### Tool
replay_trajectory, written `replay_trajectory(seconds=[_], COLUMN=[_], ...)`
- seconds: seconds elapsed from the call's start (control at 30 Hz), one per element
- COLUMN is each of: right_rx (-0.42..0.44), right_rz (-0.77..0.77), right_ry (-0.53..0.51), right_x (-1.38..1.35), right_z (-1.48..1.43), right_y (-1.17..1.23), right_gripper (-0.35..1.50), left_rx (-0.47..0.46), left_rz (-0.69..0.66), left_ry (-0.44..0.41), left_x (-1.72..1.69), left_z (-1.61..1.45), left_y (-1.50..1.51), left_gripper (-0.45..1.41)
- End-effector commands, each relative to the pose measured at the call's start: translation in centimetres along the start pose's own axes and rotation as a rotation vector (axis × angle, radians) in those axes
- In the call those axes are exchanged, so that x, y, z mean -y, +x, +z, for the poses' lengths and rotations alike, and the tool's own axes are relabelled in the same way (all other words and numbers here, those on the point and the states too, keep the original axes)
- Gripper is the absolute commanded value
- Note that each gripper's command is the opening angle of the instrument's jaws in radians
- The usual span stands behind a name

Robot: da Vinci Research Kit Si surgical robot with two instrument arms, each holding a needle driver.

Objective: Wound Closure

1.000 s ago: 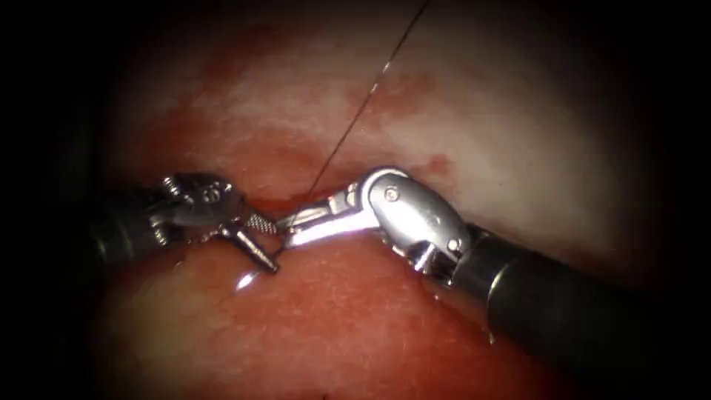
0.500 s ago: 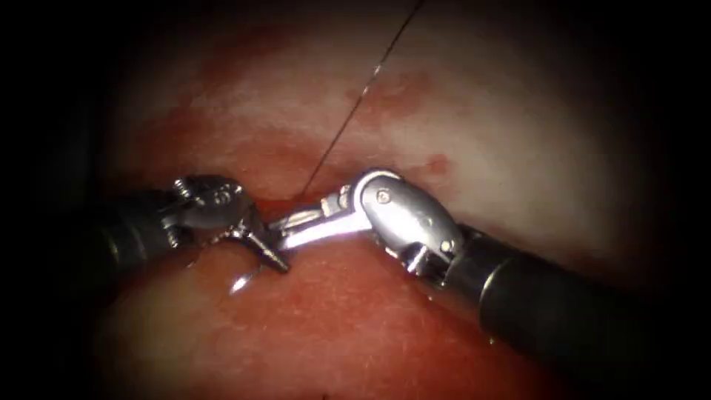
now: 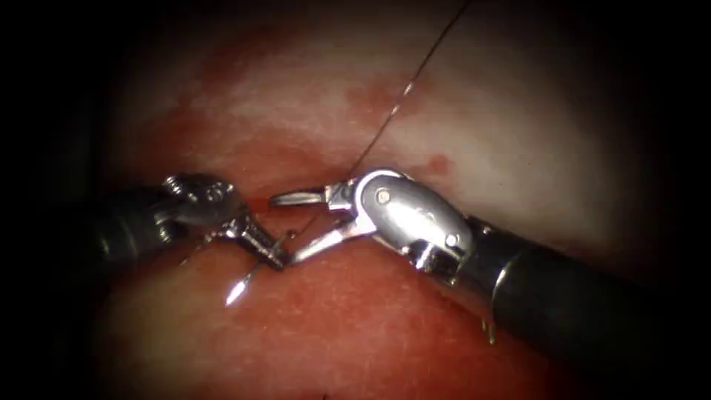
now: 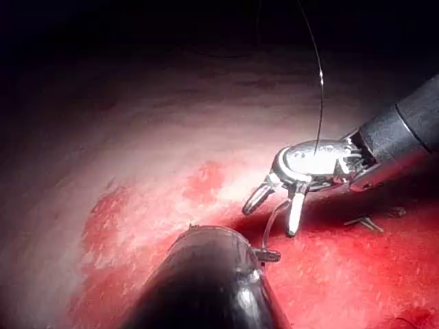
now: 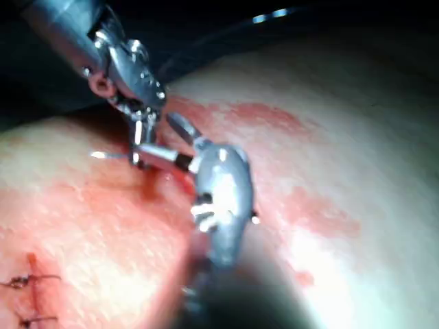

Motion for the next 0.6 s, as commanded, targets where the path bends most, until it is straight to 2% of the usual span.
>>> replay_trajectory(seconds=[0.03,0.27,0.4,0.6], right_rx=[-0.007,0.042,-0.055,-0.104], right_rz=[0.004,0.067,0.193,0.239], right_ry=[-0.035,-0.145,-0.243,-0.306], right_x=[-0.07,-0.04,-0.01,0.01], right_z=[0.05,0.03,0.03,0.05], right_y=[0.02,0.06,0.07,0.08], right_gripper=[1.13,1.08,1.05,1.00], left_rx=[-0.043,-0.203,-0.312,-0.404], left_rz=[-0.006,0.054,0.061,0.079], left_ry=[0.011,0.046,0.058,0.088], left_x=[0.06,0.01,0.02,0.02], left_z=[0.04,0.08,0.10,0.11], left_y=[0.03,0.05,0.08,0.09], left_gripper=[-0.45,-0.45,-0.45,-0.45])
